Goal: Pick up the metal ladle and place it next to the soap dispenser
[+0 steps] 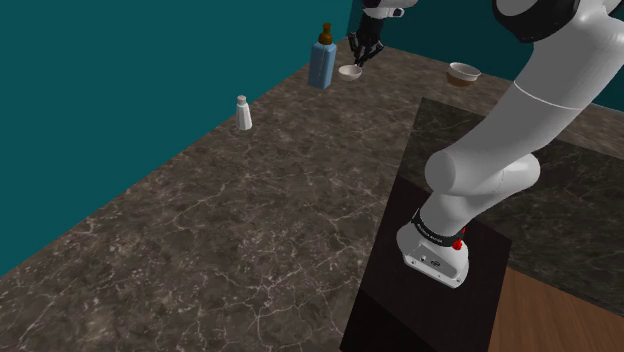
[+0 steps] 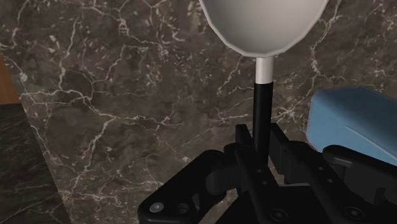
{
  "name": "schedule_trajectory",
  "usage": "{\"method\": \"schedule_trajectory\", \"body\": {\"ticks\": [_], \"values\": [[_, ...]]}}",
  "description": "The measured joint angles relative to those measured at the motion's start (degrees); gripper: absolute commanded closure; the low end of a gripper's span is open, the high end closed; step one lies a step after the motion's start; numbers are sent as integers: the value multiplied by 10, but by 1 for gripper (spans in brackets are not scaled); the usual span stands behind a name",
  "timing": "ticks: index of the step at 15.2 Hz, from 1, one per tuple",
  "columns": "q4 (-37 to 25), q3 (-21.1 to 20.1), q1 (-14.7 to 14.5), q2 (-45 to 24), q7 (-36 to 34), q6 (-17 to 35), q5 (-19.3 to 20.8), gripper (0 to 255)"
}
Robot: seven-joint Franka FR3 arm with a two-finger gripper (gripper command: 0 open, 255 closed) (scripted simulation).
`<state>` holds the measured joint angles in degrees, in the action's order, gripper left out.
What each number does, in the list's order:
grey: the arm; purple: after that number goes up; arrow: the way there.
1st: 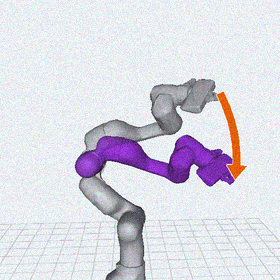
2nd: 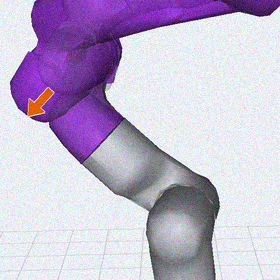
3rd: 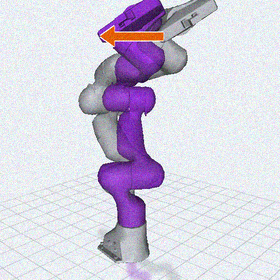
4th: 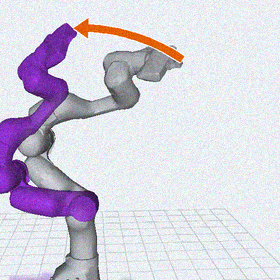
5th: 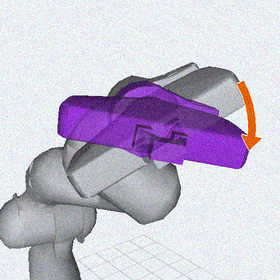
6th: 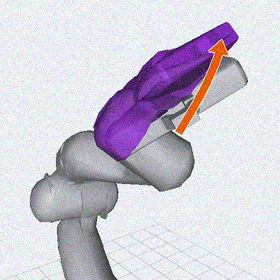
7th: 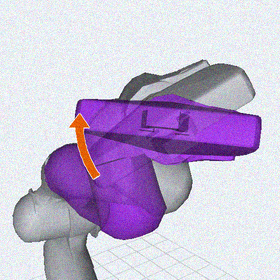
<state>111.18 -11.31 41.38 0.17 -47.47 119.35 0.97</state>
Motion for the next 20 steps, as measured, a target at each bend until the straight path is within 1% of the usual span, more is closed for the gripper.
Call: {"method": "schedule_trajectory", "body": {"ticks": [8,20], "values": [[45,-1,-1,-15,-5,60,5,255],[97,0,-2,-52,-13,148,16,255]]}}
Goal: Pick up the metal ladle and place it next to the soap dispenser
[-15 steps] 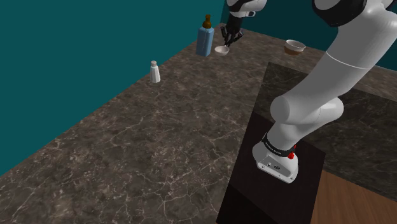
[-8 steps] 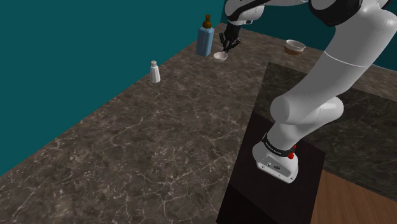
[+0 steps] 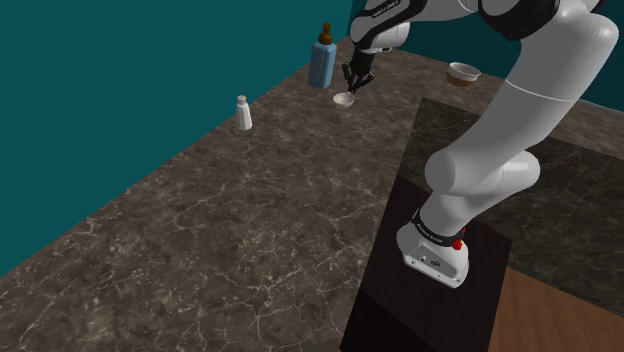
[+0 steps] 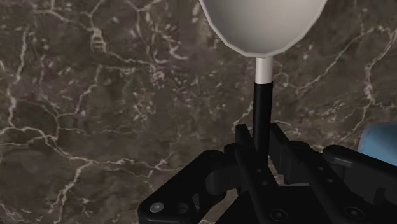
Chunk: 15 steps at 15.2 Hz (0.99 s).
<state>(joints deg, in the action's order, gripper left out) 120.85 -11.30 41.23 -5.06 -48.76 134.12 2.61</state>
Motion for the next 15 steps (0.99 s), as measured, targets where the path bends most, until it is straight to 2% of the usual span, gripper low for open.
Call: {"method": "schedule_trajectory", "body": {"ticks": [7,14,15], "values": [[23,1,-2,-31,-10,53,12,255],[26,2,-2,-37,-11,63,14,255],[26,2,-2,-37,-11,63,14,0]]}}
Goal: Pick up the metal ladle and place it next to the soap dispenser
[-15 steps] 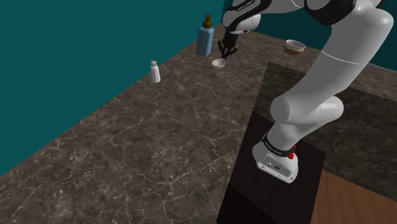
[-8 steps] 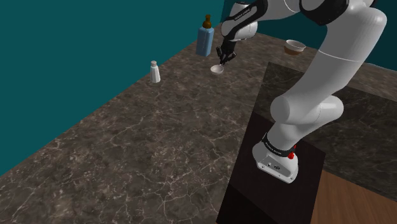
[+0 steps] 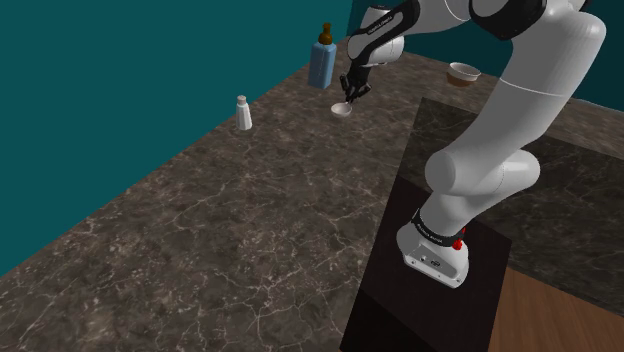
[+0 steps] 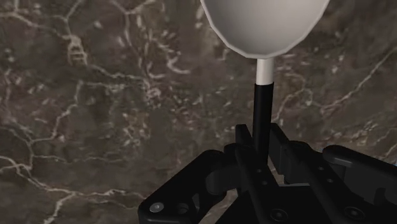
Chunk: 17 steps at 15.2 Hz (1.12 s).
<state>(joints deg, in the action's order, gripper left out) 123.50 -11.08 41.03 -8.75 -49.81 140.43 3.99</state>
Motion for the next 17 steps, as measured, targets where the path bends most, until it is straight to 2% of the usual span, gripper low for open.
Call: {"method": "schedule_trajectory", "body": {"ticks": [6,10,17], "values": [[0,0,0,0,0,0,0,0],[-15,-2,2,38,10,-51,-13,0],[-13,-3,2,52,12,-64,-17,0]]}}
